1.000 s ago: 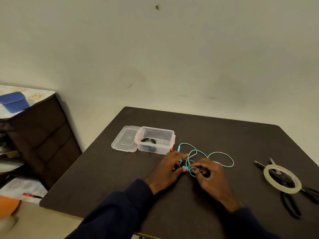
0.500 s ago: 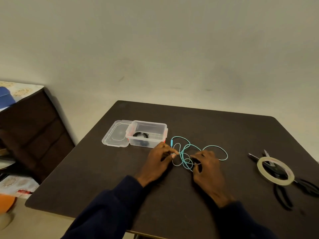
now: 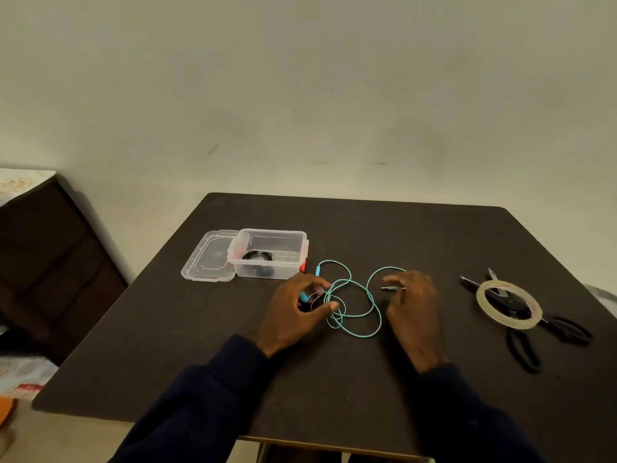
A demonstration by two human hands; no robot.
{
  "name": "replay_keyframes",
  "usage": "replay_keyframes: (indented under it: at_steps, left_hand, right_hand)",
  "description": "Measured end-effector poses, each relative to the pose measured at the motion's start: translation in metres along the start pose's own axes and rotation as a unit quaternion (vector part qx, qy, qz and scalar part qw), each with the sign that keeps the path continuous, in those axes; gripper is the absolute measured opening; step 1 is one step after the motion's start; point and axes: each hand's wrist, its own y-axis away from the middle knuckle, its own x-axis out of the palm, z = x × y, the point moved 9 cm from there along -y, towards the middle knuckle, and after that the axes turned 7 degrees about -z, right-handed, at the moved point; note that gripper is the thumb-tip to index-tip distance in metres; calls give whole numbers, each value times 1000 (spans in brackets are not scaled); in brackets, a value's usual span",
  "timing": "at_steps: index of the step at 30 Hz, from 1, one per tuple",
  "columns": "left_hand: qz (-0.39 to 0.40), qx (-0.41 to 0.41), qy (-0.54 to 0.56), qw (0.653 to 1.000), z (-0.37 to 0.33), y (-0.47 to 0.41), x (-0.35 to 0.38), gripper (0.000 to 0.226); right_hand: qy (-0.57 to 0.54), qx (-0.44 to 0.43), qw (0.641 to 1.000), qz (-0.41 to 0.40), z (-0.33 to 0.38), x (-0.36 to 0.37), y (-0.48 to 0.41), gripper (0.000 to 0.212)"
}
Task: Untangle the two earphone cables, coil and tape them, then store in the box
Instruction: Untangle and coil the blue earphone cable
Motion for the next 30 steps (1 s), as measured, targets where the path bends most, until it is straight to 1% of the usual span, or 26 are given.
replay_keyframes:
  at_steps: [2, 4, 5, 7, 8, 11, 13, 16, 18, 19, 21, 22, 24, 25, 27, 28, 29, 30]
  left_hand:
    - [25, 17, -46, 999, 3, 0, 6, 33]
    - [15, 17, -60, 998, 6, -1, 4, 26]
    - [3, 17, -56, 998, 5, -1, 1, 22]
    - [-24, 32, -35, 999, -1, -1, -5, 15]
    - [-37, 47, -25, 998, -7, 0, -8, 13]
    - [-55, 82, -8, 995, -18, 4, -13, 12]
    - [-78, 95, -4, 992, -23, 7, -19, 17]
    - [-139, 122, -16, 983, -33, 9, -39, 20]
    - [-146, 110, -23, 983, -36, 6, -48, 25]
    - [-142, 99, -32, 984, -36, 5, -51, 30]
    - [-152, 78, -45, 984, -37, 3, -60, 41]
    - [-161, 61, -34, 984, -39, 3, -66, 41]
    - [-173, 25, 34, 984, -42, 0, -78, 27]
    - [-153, 11, 77, 985, -43, -3, -78, 21]
    - [-53, -13, 143, 988, -45, -9, -67, 28]
    - [1, -21, 156, 988, -47, -9, -60, 30]
    - [33, -19, 150, 988, -49, -8, -55, 30]
    - [42, -10, 128, 991, -50, -9, -55, 28]
  right_hand:
    - [74, 34, 996, 24, -14, 5, 2, 50]
    - [123, 30, 990, 60, -20, 15, 4, 46]
    - [131, 22, 988, 73, -20, 18, 4, 40]
    - [118, 17, 989, 86, -18, 20, 4, 23]
    - [109, 20, 990, 90, -17, 20, 4, 19]
    - [99, 27, 990, 101, -11, 18, 4, 19]
    - [103, 5, 991, 86, -2, 13, 2, 17]
    - [25, -88, 996, -6, 32, -7, 1, 14]
    - [-33, -148, 988, -25, 60, -15, 4, 14]
    - [-53, -163, 985, -15, 73, -14, 5, 15]
    - [-75, -179, 981, 26, 95, -5, 6, 28]
    - [-83, -181, 978, 57, 104, 1, 6, 34]
    - [-108, -191, 968, 119, 118, 14, 6, 41]
    - [-119, -201, 963, 133, 124, 16, 7, 39]
    - [-142, -195, 962, 127, 130, 14, 6, 27]
    - [-158, -176, 964, 122, 130, 12, 5, 22]
    - [-178, -155, 964, 122, 130, 12, 3, 18]
    - [-196, -138, 962, 129, 129, 12, 2, 15]
